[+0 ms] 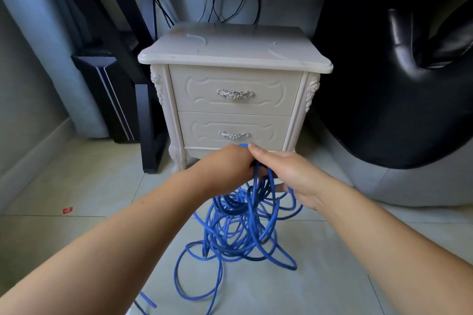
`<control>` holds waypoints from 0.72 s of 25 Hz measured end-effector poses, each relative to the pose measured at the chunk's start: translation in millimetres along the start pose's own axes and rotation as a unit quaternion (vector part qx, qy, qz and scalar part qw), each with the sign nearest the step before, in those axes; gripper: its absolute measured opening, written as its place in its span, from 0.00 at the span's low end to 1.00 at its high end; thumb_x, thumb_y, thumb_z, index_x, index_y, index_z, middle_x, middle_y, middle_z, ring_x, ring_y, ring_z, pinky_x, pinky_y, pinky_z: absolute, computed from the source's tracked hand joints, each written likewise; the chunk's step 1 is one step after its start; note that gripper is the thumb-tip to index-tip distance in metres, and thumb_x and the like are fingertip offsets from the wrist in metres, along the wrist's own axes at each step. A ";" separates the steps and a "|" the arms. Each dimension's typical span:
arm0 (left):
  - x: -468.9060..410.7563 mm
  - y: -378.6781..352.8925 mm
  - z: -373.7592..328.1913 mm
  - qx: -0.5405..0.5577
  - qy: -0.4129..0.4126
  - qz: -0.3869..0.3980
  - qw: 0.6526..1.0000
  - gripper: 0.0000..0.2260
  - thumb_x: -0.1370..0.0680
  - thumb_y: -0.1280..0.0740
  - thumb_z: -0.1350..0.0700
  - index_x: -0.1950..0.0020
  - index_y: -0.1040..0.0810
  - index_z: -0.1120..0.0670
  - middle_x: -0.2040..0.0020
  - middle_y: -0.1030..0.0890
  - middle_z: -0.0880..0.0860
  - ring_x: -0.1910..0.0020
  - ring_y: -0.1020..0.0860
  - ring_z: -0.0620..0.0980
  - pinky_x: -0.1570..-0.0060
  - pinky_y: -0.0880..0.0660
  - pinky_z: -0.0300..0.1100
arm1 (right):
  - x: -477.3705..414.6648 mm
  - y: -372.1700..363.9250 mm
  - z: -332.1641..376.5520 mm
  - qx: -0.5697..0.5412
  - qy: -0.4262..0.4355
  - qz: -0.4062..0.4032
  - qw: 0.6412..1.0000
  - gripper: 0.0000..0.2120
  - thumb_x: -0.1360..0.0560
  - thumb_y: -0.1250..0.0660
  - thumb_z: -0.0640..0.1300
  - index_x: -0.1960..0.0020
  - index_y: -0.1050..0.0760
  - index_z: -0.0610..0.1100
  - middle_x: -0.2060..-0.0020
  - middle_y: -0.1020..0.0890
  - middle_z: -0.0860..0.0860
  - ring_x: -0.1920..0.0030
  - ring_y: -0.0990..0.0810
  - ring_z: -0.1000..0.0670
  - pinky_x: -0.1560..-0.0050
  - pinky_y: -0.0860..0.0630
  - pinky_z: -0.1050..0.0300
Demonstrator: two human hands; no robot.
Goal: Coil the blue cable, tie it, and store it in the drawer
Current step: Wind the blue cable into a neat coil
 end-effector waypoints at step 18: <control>29.3 73.9 16.5 0.188 -0.030 -0.241 0.952 0.11 0.18 0.39 0.50 0.58 0.28 0.52 0.72 0.31 0.47 0.77 0.26 0.41 0.61 0.22 0.55 | -13.5 13.2 26.8 -0.101 0.153 0.057 0.981 0.24 0.29 0.30 0.57 0.37 0.25 0.47 0.50 0.17 0.47 0.52 0.16 0.50 0.45 0.21 0.54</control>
Point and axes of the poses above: each hand's wrist, its own x-axis away from the middle knuckle, its own y-axis out of the back of the hand, z = x × y, the point moved 1 cm from there along -x, towards the middle knuckle
